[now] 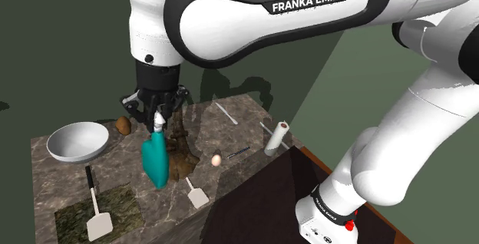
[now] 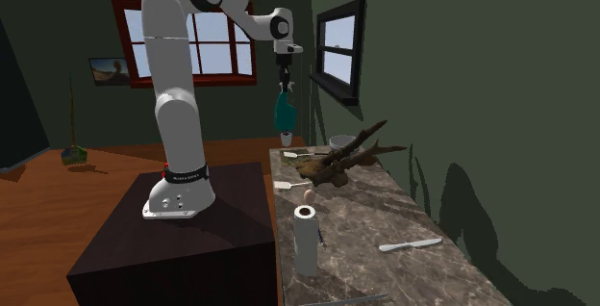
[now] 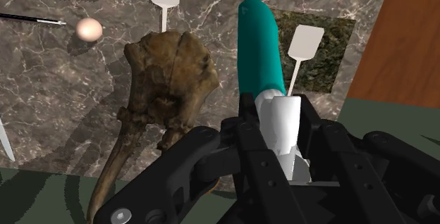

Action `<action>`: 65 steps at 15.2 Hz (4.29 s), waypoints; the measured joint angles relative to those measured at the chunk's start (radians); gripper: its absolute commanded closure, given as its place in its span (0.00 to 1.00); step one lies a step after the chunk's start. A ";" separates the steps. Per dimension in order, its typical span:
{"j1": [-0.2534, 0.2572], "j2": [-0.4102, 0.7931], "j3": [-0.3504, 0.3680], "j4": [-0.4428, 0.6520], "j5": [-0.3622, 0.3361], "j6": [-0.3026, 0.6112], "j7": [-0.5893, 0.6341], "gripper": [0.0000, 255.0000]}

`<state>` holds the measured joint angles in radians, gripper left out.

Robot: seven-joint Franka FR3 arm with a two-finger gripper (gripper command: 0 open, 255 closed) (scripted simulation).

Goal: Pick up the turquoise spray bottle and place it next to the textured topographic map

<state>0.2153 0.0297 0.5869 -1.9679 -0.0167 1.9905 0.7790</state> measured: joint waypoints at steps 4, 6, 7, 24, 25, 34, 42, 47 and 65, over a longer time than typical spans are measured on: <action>0.001 0.016 0.000 -0.041 -0.010 0.054 0.007 1.00; 0.002 0.024 0.000 -0.060 -0.016 0.080 0.011 1.00; 0.002 0.030 0.000 -0.066 -0.020 0.090 0.012 1.00; 0.024 0.164 -0.015 -0.167 -0.121 0.301 0.085 1.00; 0.026 0.173 -0.017 -0.171 -0.128 0.313 0.090 1.00; 0.048 0.259 -0.046 -0.200 -0.201 0.413 0.139 1.00; 0.073 0.334 -0.080 -0.206 -0.264 0.484 0.180 1.00; 0.074 0.337 -0.082 -0.205 -0.266 0.486 0.182 1.00; 0.038 0.235 -0.035 -0.193 -0.181 0.386 0.124 0.00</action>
